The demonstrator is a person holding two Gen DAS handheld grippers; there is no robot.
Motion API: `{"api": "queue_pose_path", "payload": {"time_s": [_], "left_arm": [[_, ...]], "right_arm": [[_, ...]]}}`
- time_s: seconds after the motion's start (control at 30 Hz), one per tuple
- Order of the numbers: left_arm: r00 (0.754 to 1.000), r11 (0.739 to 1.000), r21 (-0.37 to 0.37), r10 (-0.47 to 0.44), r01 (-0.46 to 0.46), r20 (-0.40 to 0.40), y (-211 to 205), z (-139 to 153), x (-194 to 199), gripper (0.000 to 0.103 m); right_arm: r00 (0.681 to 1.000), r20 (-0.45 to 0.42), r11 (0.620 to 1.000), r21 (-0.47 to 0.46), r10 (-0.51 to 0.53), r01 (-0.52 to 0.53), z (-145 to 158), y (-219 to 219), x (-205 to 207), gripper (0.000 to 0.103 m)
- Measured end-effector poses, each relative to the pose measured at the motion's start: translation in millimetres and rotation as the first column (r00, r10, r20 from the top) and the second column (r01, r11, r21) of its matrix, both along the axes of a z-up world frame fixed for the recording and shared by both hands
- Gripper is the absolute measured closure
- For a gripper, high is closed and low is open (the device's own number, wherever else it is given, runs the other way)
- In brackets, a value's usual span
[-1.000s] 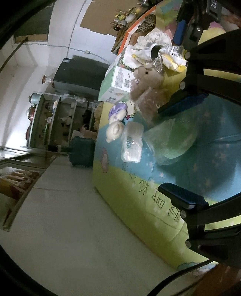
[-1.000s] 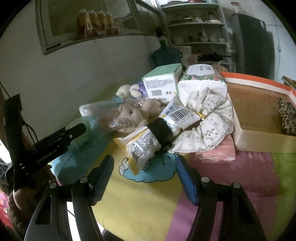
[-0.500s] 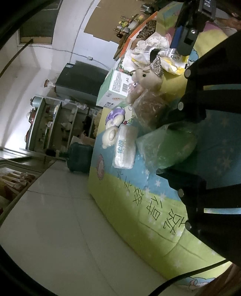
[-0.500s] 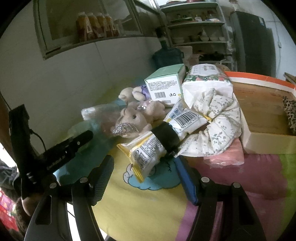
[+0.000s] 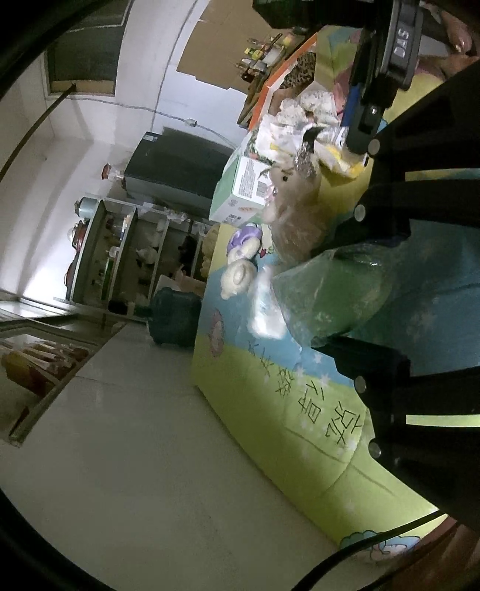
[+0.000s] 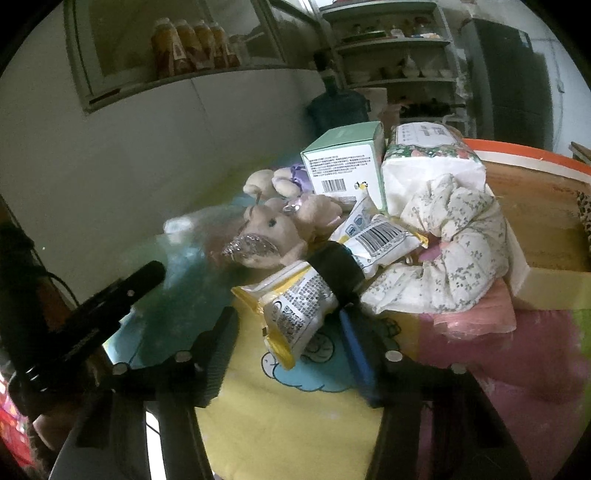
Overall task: Organize soft objects
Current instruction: 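Grasp the yellow snack packet with the right tool while the left tool holds the green bag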
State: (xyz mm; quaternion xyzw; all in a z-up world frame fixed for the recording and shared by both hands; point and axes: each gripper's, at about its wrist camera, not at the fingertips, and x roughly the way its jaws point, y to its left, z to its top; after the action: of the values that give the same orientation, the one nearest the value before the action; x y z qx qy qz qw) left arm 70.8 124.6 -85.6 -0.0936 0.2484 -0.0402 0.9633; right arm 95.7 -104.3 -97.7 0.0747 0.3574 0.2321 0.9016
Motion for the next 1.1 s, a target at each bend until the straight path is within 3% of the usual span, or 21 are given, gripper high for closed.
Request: {"api": "queue_pose_path", "payload": {"time_s": [0.2,1.1], "left_arm": [[1.000,1.000,0.012,-0.015,0.014,0.017,-7,5,-6,0.062],[0.996,0.998,0.048,-0.044,0.041,0.074,-34,32,-31,0.062]], "right_arm": [[1.000,-0.019,1.000,0.019,-0.003,0.003,-3,-6,5,0.078],[0.998,0.055,0.999,0.036,-0.003,0.001,20,-40,-41,0.082]]}}
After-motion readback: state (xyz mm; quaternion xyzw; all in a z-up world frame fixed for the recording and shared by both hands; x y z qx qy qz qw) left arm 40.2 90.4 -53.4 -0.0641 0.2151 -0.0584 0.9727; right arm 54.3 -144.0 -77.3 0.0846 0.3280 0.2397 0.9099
